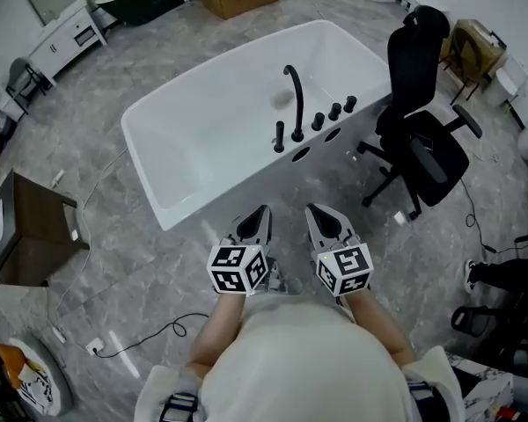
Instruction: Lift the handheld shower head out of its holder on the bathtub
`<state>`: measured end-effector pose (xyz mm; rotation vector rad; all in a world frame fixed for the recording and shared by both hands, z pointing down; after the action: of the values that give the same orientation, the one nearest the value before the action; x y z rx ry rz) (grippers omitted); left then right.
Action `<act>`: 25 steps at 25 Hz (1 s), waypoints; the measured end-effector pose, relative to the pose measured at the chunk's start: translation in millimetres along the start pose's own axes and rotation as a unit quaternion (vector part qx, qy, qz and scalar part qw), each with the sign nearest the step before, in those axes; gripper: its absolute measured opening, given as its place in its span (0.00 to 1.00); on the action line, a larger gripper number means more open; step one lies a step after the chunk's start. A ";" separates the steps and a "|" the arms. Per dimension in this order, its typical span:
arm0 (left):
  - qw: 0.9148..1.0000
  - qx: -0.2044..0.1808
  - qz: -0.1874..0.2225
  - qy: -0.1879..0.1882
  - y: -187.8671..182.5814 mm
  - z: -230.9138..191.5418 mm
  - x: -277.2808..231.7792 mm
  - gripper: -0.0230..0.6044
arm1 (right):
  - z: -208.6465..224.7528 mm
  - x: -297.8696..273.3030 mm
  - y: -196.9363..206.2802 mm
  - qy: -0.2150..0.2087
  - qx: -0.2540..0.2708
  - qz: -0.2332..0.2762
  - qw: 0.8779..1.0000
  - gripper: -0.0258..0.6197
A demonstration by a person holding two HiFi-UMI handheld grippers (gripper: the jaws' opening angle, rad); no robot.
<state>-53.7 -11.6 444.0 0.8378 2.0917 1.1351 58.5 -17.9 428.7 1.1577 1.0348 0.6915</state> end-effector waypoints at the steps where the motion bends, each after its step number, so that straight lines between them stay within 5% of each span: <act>1: 1.000 0.001 -0.001 0.003 -4.4 -8.5 -4.1 0.07 | -0.5 -10.0 -3.4 0.002 0.003 0.000 1.000 0.07; 16: 0.999 0.026 -0.023 0.024 -38.4 -106.7 -55.0 0.07 | -0.6 -131.1 -25.1 0.022 0.016 -0.012 1.000 0.07; 25: 0.998 0.055 -0.022 -0.002 -39.1 -139.9 -76.3 0.07 | 20.4 -184.5 -10.0 0.031 0.017 -0.036 0.999 0.07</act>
<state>-121.4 -154.4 488.6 0.8406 2.1754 1.0024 3.7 -189.6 474.0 1.1286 1.1394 0.6586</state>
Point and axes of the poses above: the fingertips, and each gripper's own axes: x backward along the fingers, z to its right, y out of its underside, the point moved 2 cm from there along x, backward along the fingers, and after that the axes turned 15 degrees about y, right-handed, at the moved point
